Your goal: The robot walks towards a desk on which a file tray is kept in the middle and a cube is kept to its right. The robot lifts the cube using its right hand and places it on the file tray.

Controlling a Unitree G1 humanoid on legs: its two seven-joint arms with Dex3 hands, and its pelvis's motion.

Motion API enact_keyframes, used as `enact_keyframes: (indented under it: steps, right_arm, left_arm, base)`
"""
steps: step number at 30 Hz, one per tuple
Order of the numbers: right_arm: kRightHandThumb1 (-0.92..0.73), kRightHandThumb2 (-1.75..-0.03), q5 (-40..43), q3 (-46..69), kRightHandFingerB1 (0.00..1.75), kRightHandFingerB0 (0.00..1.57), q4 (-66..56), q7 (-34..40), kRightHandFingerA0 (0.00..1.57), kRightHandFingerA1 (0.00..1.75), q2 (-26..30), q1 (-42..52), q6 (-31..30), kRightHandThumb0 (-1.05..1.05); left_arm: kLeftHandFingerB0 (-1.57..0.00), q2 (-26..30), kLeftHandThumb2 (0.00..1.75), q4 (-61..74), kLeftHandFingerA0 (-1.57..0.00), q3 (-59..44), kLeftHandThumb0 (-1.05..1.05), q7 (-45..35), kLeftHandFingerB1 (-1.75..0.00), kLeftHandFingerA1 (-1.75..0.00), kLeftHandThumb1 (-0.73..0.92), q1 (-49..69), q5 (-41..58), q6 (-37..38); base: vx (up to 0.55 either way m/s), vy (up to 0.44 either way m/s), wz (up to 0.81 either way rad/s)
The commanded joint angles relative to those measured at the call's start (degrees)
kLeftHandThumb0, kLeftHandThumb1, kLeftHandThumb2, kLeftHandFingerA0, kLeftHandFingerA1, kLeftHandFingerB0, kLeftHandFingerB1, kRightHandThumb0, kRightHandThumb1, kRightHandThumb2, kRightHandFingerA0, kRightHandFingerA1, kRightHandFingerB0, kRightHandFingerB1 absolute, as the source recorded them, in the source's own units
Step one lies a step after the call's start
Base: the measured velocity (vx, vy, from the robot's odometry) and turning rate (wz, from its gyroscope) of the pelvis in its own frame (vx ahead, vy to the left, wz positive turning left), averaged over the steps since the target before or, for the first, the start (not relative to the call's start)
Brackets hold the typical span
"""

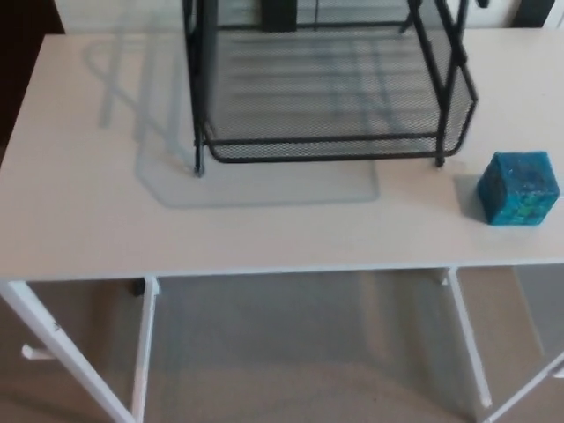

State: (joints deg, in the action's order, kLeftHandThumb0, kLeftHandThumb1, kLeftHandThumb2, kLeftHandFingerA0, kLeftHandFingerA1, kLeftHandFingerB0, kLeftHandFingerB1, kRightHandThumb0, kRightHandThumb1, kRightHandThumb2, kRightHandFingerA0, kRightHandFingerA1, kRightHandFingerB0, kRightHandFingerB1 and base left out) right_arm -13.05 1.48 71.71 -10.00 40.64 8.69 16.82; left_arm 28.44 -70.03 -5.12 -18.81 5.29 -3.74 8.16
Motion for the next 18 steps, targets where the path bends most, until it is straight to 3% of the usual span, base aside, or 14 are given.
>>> enact_keyframes:
  steps: [1, 2, 3, 4, 5, 6, 7, 9, 11, 12, 13, 16, 17, 18]
  right_arm:
    - [-0.64, -0.6, 0.2, -0.3, 0.33, 0.39, 0.2, -0.3, 0.52, 0.38, 0.9, -0.4, -0.5, -0.58]
    - [-0.64, -0.6, 0.2, -0.3, 0.33, 0.39, 0.1, -0.3, 0.52, 0.38, 0.9, -0.6, -0.5, -0.58]
    - [-0.64, -0.6, 0.2, -0.4, 0.33, 0.39, 0.2, -0.3, 0.52, 0.38, 0.9, -0.6, -0.5, -0.58]
    - [-0.64, -0.6, 0.3, -0.4, 0.33, 0.39, 0.2, -0.3, 0.52, 0.38, 0.9, -0.6, -0.5, -0.58]
    - [-0.64, -0.6, 0.2, -0.5, 0.33, 0.39, 0.1, -0.4, 0.52, 0.38, 1.0, -1.1, -0.7, -0.58]
    - [-0.64, -0.6, 0.1, -0.7, 0.33, 0.39, 0.0, -0.5, 0.52, 0.38, 1.2, -1.4, -0.7, -0.58]
    - [-0.64, -0.6, 0.0, -0.8, 0.33, 0.39, 0.0, -0.5, 0.52, 0.38, 1.3, -1.6, -0.7, -0.58]
    - [-0.64, -0.6, 0.0, -1.0, 0.33, 0.39, 0.1, -0.6, 0.52, 0.38, 1.5, -1.3, -0.6, -0.58]
    - [-0.64, -0.6, 0.1, -1.1, 0.33, 0.39, 0.1, -0.6, 0.52, 0.38, 1.6, -1.2, -0.5, -0.58]
    - [-0.64, -0.6, 0.0, -1.1, 0.33, 0.39, 0.1, -0.6, 0.52, 0.38, 1.6, -1.4, -0.6, -0.58]
    - [-0.64, -0.6, 0.0, -1.2, 0.33, 0.39, 0.1, -0.6, 0.52, 0.38, 1.7, -1.7, -0.7, -0.58]
    - [-0.64, -0.6, -0.1, -1.5, 0.33, 0.39, 0.0, -0.6, 0.52, 0.38, 1.5, -1.8, -0.7, -0.58]
    - [-0.64, -0.6, -0.2, -1.6, 0.33, 0.39, 0.0, -0.6, 0.52, 0.38, 1.6, -2.0, -0.7, -0.58]
    - [-0.64, -0.6, -0.3, -1.8, 0.33, 0.39, -0.1, -0.7, 0.52, 0.38, 1.6, -2.3, -0.8, -0.58]
  left_arm:
    - [-0.11, 0.7, 1.12, 0.3, -0.12, 1.8, -0.39, 1.9, -0.59, -0.6, 0.46, 0.2, -2.0, -0.1]
    - [-0.11, 0.6, 1.12, -0.2, -0.12, 1.7, -0.39, 2.0, -0.59, -0.6, 0.46, -0.1, -1.6, -0.1]
    - [-0.16, 0.7, 0.68, -0.6, -0.15, 2.1, -0.91, 2.2, -0.76, -0.78, 0.9, -0.4, -1.9, -0.3]
    - [-0.11, 0.7, 1.11, -0.7, -0.13, 2.1, -0.39, 2.1, -0.6, -0.61, 0.44, -0.4, -1.7, -0.2]
    - [-0.17, 0.5, 0.98, -1.1, -0.19, 1.3, -0.96, 1.6, -0.73, -0.75, 0.65, -0.5, -0.6, -0.3]
    - [-0.16, 0.6, 0.67, -1.1, -0.16, 1.6, -0.91, 1.7, -0.76, -0.79, 0.9, -0.2, -0.9, -0.3]
    - [-0.11, 0.5, 1.11, -0.9, -0.13, 1.1, -0.39, 1.5, -0.6, -0.61, 0.45, 0.3, -0.3, 0.5]
    - [-0.18, 0.4, 0.67, -0.8, -0.19, 1.3, -0.89, 2.0, -0.72, -0.75, 0.89, 0.8, -0.6, 0.5]
    - [-0.19, 0.5, 0.66, -0.4, -0.19, 1.5, -0.86, 2.2, -0.69, -0.72, 0.89, 1.1, -0.7, 0.5]
    - [-0.08, 0.4, 1.12, -0.2, -0.09, 0.7, -0.39, 1.4, -0.56, -0.58, 0.51, 1.1, 0.2, 0.0]
    - [-0.15, 0.3, 0.66, 0.2, -0.15, -0.5, -0.77, 0.4, -0.59, -0.64, 0.86, 1.1, 1.6, -0.9]
    - [-0.17, 0.6, 0.67, 0.9, -0.17, -0.2, -0.76, 1.0, -0.58, -0.62, 0.87, 2.3, 0.6, -0.1]
    - [-0.21, 0.6, 1.12, 0.8, -0.25, 0.1, -0.81, 1.8, -0.63, -0.66, 0.64, 2.2, 0.0, 0.0]
    - [-0.23, 0.5, 0.66, 0.3, -0.23, 0.7, -0.84, 3.0, -0.66, -0.69, 0.87, 2.0, -0.8, 0.0]
  base:
    - [0.07, 0.054, -0.07]
    - [0.02, -0.111, -0.03]
    - [-0.01, -0.074, -0.07]
    - [0.0, 0.0, 0.0]
    - [0.02, 0.009, -0.08]
    - [0.01, 0.044, -0.14]
    - [0.01, 0.065, -0.11]
    - [0.02, 0.13, -0.14]
    - [0.02, 0.19, -0.06]
    - [-0.1, 0.183, 0.12]
    - [0.09, 0.282, -0.24]
    - [0.05, 0.182, 0.01]
    - [0.09, 0.116, 0.04]
    - [0.08, 0.074, 0.06]
